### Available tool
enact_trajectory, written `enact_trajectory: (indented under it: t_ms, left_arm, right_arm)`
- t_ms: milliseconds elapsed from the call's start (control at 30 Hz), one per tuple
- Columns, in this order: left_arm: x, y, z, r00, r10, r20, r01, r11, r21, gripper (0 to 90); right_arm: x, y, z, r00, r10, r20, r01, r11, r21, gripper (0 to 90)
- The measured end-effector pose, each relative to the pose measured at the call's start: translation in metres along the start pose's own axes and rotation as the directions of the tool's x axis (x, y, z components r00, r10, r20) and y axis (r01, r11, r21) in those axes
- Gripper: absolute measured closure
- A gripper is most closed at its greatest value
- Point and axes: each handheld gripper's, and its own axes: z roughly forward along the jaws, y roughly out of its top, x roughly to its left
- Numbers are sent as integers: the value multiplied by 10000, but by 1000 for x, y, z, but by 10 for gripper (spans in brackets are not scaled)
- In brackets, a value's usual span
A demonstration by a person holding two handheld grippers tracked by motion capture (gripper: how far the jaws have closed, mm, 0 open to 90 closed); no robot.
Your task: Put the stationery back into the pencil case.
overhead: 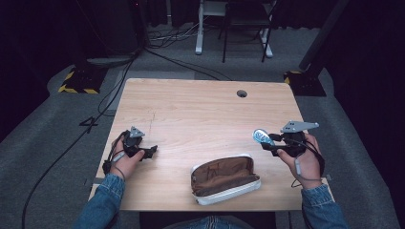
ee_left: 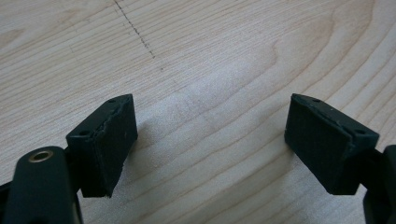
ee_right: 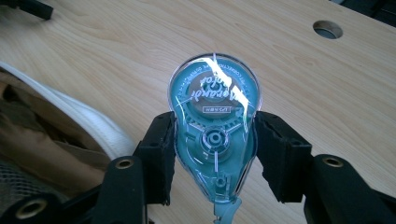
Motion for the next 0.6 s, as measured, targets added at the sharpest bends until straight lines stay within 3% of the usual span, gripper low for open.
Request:
enact_trajectory:
  t_ms: [400,600]
  left_arm:
    - [0,0,0,10000,-12,7,12,10000,12,170]
    - [0,0,0,10000,-7,17,7,10000,1,170]
  right_arm:
    - [33,16,-12,9943,-783,-719,765,9967,-278,503]
    - [51,22,-14,9856,-1221,-1171,1198,9924,-268,503]
